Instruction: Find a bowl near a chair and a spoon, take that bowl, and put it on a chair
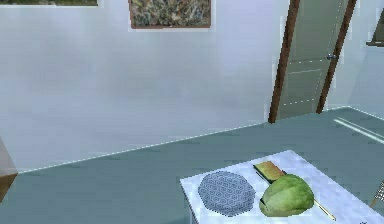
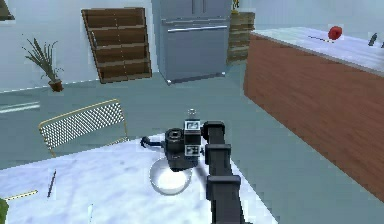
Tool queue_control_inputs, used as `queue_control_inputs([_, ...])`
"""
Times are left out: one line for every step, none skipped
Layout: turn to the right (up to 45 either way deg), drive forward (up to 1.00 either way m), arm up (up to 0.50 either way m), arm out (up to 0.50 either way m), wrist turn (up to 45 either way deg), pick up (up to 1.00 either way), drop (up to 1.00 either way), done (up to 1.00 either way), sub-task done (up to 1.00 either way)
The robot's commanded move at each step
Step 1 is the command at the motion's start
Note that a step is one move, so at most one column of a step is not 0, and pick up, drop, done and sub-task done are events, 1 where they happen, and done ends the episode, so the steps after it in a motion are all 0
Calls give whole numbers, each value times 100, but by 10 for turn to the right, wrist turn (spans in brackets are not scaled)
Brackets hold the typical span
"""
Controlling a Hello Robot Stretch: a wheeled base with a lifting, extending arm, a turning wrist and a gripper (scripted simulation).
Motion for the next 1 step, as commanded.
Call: queue_control_inputs([0,0,-30,0,0,0,0,0,0])
